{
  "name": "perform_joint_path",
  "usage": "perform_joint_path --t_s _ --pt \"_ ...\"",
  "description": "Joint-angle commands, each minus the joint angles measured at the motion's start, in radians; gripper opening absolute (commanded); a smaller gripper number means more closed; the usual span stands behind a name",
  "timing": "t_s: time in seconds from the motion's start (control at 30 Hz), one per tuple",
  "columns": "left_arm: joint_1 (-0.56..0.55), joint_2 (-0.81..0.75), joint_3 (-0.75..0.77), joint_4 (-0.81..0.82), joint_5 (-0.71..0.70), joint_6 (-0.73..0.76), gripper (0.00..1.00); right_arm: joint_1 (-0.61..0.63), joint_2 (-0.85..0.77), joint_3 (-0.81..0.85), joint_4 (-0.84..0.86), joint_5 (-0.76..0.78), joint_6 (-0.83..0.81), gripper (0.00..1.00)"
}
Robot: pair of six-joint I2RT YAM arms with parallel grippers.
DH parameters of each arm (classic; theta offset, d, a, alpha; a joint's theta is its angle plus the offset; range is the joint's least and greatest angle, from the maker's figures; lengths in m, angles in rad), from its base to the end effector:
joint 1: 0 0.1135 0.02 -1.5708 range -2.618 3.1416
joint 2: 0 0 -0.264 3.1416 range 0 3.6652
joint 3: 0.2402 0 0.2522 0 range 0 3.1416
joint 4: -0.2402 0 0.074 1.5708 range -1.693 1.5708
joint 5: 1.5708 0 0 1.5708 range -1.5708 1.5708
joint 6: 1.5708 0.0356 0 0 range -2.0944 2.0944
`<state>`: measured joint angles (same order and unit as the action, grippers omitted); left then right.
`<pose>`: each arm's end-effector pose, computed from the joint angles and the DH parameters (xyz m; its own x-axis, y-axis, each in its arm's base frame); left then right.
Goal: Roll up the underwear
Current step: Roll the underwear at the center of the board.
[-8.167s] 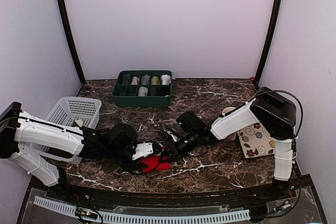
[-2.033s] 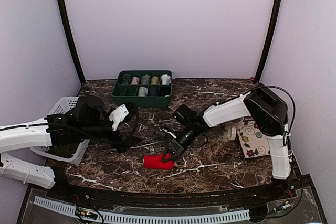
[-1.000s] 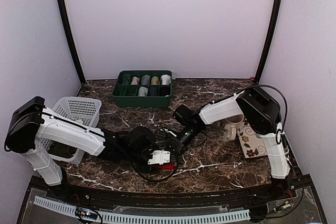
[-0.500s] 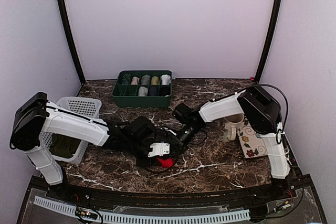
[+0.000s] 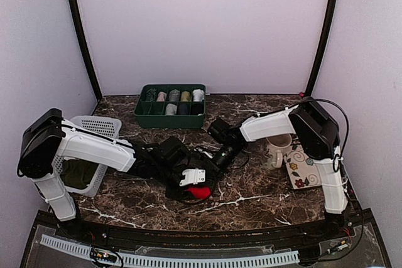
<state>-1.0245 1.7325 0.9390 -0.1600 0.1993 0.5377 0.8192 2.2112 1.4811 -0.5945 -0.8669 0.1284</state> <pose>0.1707 -0.2943 0.1527 0.0956 0.8091 -0.5798 0.9875 -0.0036 0.1578 0.2696 0.3283 0.1124 -0.7336 -0.6635 -0.1470 -0.5100 0.3944 0.7645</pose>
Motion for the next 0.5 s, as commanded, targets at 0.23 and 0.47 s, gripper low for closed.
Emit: perform_joint_path --t_s 0.23,0.47 --pt "-0.011 0.077 -0.029 -0.215 -0.015 0.021 0.58 -0.017 0.079 -0.065 -0.011 0.231 -0.044 0.00" --pt "-0.011 0.144 -0.014 -0.234 -0.138 0.041 0.48 -0.009 0.074 -0.046 -0.029 0.220 -0.047 0.01"
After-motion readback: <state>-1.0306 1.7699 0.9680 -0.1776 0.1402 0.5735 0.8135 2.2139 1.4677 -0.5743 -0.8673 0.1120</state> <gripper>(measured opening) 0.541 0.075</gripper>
